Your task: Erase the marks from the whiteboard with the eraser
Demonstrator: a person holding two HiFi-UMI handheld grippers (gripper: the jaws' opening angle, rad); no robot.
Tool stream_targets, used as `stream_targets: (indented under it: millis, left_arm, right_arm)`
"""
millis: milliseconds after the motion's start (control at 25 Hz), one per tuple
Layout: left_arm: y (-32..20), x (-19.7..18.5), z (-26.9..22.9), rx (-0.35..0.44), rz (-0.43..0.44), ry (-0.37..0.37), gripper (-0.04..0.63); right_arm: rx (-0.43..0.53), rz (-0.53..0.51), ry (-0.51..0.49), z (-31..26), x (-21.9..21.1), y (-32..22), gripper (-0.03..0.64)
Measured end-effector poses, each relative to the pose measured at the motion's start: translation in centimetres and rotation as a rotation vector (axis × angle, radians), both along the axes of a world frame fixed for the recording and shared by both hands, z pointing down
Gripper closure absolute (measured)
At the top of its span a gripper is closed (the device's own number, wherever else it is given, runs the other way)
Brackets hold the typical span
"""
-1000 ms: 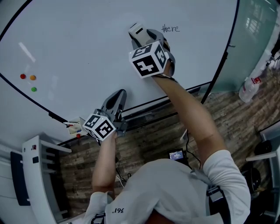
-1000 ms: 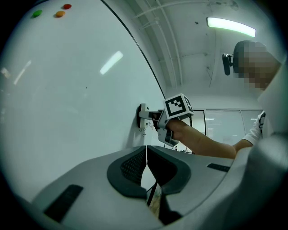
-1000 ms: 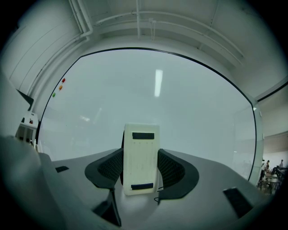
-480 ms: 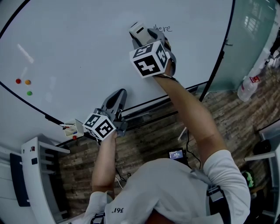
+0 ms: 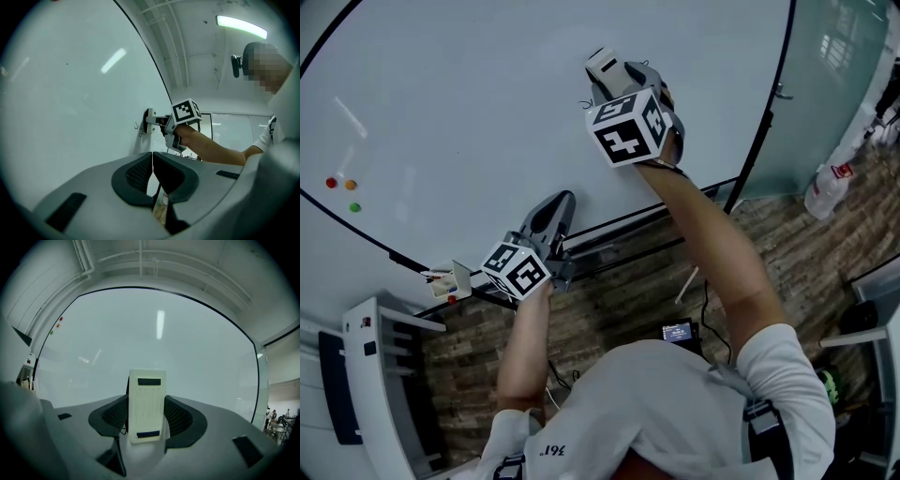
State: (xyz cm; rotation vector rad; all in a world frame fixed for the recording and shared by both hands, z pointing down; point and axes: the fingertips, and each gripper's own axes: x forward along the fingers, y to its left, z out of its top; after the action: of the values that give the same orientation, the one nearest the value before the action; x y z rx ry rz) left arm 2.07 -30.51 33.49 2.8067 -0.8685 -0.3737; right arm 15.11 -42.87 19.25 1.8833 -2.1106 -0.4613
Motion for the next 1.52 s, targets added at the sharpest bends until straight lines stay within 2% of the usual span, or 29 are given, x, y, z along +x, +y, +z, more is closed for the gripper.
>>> stream_targets:
  millis: [760,1200,1520]
  left_arm:
    - [-0.5,2.2,0.4,-0.008,0.022,-0.014,0.588]
    - [0.0,0.3,0.7,-0.019,0.001,-0.015,0.588]
    - [0.4,-1.8,0.6,-0.023,-0.011,-0.014,0.588]
  right_arm:
    - [-0.021,0.096,-0.016,0.9,7.8,-0.6,0.364]
    - [-0.041,0.169,0.005,1.6,11.2,-0.7,0.364]
    - [-0.052,0.274,-0.012,1.7,14.2,0.5,0.364]
